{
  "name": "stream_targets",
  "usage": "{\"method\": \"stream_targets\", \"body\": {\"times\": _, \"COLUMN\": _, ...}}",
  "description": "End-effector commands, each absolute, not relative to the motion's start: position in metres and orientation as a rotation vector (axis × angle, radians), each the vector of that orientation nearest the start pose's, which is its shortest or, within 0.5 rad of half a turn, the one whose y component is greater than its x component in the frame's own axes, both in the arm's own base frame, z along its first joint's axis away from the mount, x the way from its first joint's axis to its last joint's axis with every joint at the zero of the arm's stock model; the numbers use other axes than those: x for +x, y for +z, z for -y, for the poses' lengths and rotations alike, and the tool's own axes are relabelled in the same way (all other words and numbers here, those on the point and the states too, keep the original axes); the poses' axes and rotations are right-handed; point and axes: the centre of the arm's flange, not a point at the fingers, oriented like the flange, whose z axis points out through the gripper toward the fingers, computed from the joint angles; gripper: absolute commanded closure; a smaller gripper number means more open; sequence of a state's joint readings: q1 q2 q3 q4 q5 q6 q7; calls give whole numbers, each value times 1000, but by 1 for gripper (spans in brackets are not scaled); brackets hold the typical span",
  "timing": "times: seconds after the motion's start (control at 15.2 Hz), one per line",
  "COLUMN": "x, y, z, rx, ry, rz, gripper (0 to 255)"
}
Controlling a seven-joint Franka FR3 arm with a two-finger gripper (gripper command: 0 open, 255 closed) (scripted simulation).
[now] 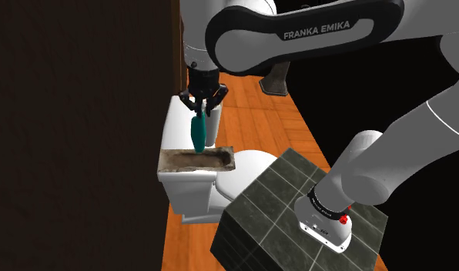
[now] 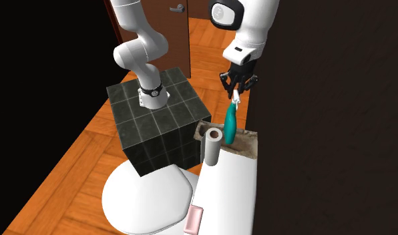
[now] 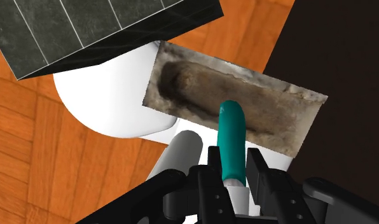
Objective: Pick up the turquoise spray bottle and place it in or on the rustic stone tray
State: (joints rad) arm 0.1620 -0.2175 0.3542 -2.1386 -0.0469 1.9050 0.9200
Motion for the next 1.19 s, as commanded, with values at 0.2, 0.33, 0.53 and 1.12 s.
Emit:
{"method": "stream_targets", "body": {"times": 0.2, "x": 424, "y": 463, "z": -245, "rx": -3186, "ry": -91, "rz": -640, "gripper": 255}}
{"method": "stream_targets", "body": {"times": 0.33, "x": 424, "y": 463, "z": -245, "rx": -3186, "ry": -91, "rz": -640, "gripper": 255}}
{"method": "stream_targets", "body": {"times": 0.53, "x": 424, "y": 463, "z": -245, "rx": -3186, "ry": -91, "rz": -640, "gripper": 255}}
{"method": "stream_targets", "body": {"times": 1.12, "x": 424, "y": 463, "z": -245, "rx": -3186, "ry": -91, "rz": -640, "gripper": 0}}
